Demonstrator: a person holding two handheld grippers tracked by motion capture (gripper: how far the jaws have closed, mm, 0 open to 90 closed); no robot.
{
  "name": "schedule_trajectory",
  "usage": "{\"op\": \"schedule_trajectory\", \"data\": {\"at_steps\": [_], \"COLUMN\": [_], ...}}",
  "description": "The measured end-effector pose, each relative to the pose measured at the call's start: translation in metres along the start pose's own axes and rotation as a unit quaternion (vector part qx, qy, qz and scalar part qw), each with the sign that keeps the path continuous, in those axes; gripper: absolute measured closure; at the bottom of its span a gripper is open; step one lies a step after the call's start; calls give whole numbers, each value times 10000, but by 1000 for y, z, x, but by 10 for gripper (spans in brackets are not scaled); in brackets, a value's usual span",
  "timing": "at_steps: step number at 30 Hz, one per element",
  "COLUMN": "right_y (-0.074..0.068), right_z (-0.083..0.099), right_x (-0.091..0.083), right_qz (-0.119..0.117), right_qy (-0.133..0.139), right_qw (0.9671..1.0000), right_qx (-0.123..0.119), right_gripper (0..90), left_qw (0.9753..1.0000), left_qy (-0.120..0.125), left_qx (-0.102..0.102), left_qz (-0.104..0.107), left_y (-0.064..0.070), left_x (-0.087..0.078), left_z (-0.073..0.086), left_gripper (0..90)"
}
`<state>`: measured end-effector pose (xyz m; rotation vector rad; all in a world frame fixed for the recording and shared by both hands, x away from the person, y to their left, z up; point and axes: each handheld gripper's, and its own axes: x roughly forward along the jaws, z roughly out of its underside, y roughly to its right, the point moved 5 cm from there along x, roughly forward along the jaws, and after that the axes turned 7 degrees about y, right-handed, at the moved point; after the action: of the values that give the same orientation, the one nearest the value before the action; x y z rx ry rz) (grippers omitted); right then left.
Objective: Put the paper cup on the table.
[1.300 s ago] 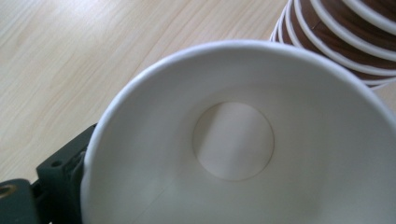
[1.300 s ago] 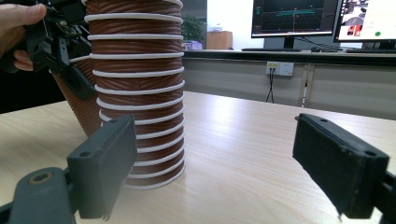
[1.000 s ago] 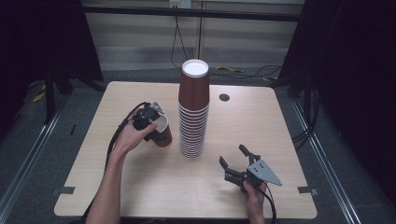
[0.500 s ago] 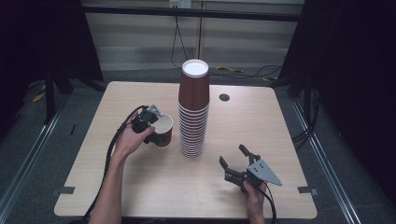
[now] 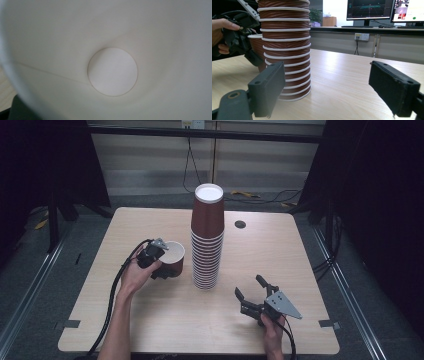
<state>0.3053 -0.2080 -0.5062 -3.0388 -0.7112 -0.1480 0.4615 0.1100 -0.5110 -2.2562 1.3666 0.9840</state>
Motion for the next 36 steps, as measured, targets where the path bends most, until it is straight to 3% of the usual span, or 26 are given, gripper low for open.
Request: {"op": "schedule_trajectory", "data": {"at_steps": [3, 4, 8, 11, 14, 18, 28, 30, 32, 35, 36], "right_y": [0, 0, 0, 0, 0, 0, 0, 0, 0, 0, 0], "right_z": [0, 0, 0, 0, 0, 0, 0, 0, 0, 0, 0], "right_x": [0, 0, 0, 0, 0, 0, 0, 0, 0, 0, 0], "right_qz": [-1, 0, -1, 0, 1, 0, 0, -1, 0, 1, 2], "right_qy": [-1, -1, -1, 0, -1, -1, -1, -1, -1, -2, 1], "right_qw": [10000, 10000, 10000, 10000, 10000, 10000, 10000, 10000, 10000, 10000, 10000], "right_qx": [3, 3, 2, 0, 3, 3, 4, 2, 5, 4, -1], "right_gripper": [136, 136, 136, 136, 136, 136, 136, 136, 136, 136, 136], "left_qw": [9998, 9993, 9985, 9966, 9926, 9891, 9710, 9643, 9604, 9528, 9525], "left_qy": [138, 269, 420, 651, 1025, 1259, 2162, 2432, 2602, 2841, 2859], "left_qx": [-105, -263, -319, -433, -547, -507, -596, -649, -626, -521, -522], "left_qz": [-17, -81, -115, -243, -363, -575, -827, -819, -772, -939, -913], "left_y": [-1, 1, 3, 5, 9, 14, 39, 47, 54, 64, 67], "left_x": [-2, -2, -7, -14, -23, -33, -53, -57, -60, -65, -65], "left_z": [4, 5, 12, 15, 16, 19, 25, 27, 28, 28, 28], "left_gripper": [155, 155, 155, 155, 155, 154, 156, 155, 156, 156, 155]}}
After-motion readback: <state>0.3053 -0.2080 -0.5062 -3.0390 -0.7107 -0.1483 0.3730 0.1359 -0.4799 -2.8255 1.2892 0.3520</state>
